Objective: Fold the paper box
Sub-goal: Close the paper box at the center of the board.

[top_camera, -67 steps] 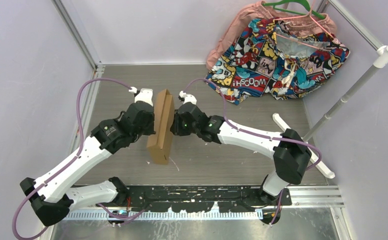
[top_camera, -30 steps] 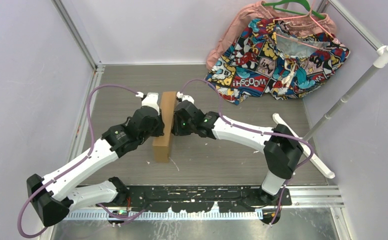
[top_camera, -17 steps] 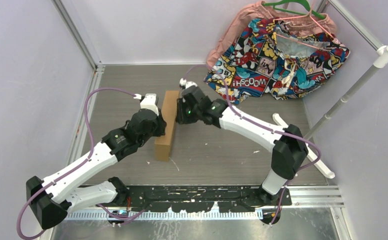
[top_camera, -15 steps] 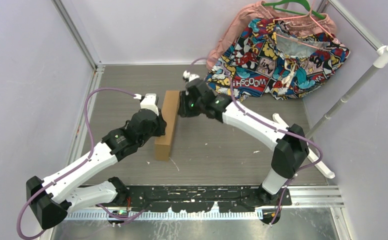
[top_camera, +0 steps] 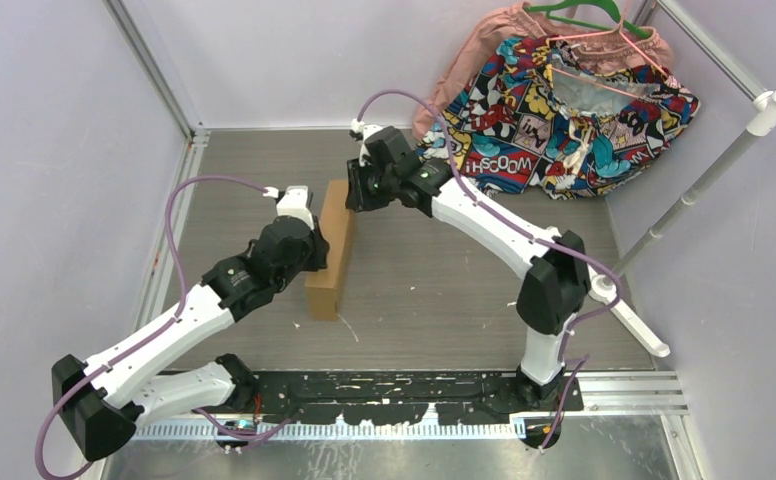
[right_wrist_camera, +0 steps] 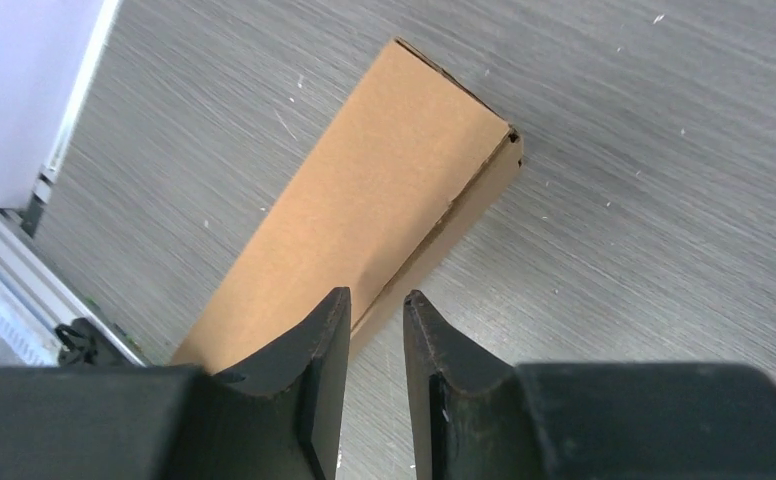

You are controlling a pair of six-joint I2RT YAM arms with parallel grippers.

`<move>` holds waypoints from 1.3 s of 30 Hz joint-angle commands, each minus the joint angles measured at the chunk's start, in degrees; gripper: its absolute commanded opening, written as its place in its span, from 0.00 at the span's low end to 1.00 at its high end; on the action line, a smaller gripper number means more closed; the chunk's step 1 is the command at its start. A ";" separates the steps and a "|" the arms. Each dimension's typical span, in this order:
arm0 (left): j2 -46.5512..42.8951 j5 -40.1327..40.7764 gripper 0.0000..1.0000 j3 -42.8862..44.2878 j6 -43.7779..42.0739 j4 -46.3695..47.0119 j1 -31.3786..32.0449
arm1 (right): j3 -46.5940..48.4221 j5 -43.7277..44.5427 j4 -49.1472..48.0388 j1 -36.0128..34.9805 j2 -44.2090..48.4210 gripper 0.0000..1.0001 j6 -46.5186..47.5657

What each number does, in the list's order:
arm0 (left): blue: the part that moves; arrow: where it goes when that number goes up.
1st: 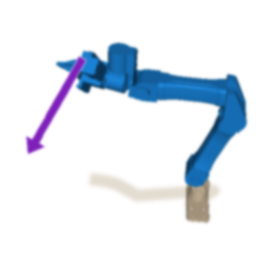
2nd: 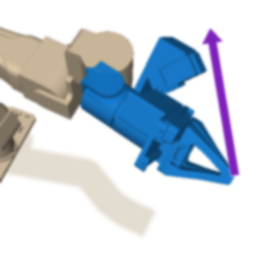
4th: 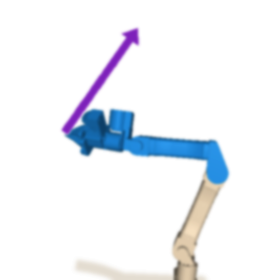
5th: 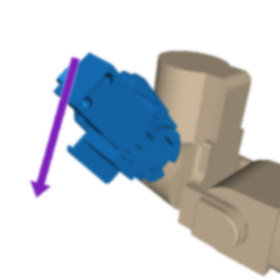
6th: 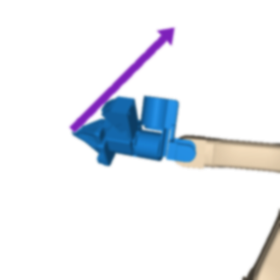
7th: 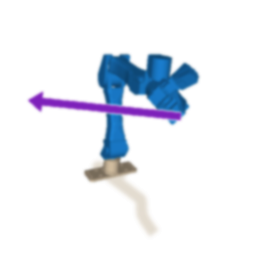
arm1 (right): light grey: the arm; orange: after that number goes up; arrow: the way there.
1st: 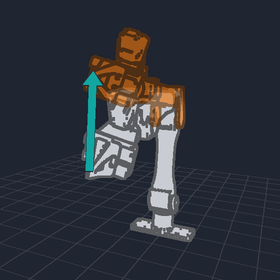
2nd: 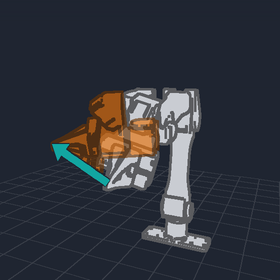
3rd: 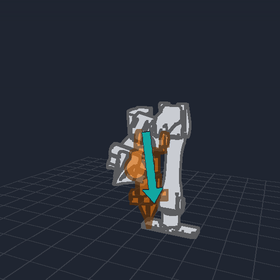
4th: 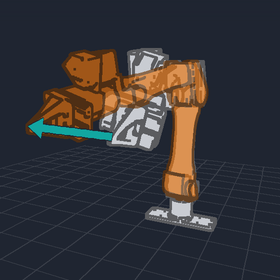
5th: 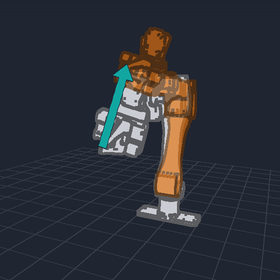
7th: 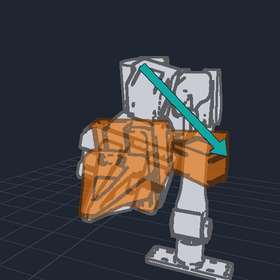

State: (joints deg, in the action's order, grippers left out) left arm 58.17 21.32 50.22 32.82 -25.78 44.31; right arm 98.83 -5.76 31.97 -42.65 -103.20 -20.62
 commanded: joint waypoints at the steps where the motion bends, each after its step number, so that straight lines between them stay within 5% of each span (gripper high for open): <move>1: 1.80 -2.07 0.16 -3.81 -0.12 -11.28 -0.30 | 3.17 -1.98 -1.63 -0.08 -2.40 0.31 2.25; 18: 1.52 -2.51 0.15 -4.54 -0.38 -11.29 -1.16 | 20.45 2.02 7.88 -0.12 -11.44 0.25 8.81; 26: 0.41 -2.04 0.16 -3.92 -0.52 -11.90 -1.22 | 13.04 1.24 6.67 0.28 -13.47 0.24 7.26; 30: 0.37 -1.80 0.16 -3.63 -0.73 -12.28 -1.29 | 4.66 1.52 -0.14 0.11 -5.49 0.23 5.41; 39: 1.55 -2.12 0.16 -3.03 -1.66 -11.54 -2.69 | 0.13 -3.93 4.92 -6.47 6.98 0.22 9.80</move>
State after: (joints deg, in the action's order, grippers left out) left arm 57.06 20.75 49.34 32.53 -25.76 42.54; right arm 101.38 -5.28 35.42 -45.08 -104.44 -12.97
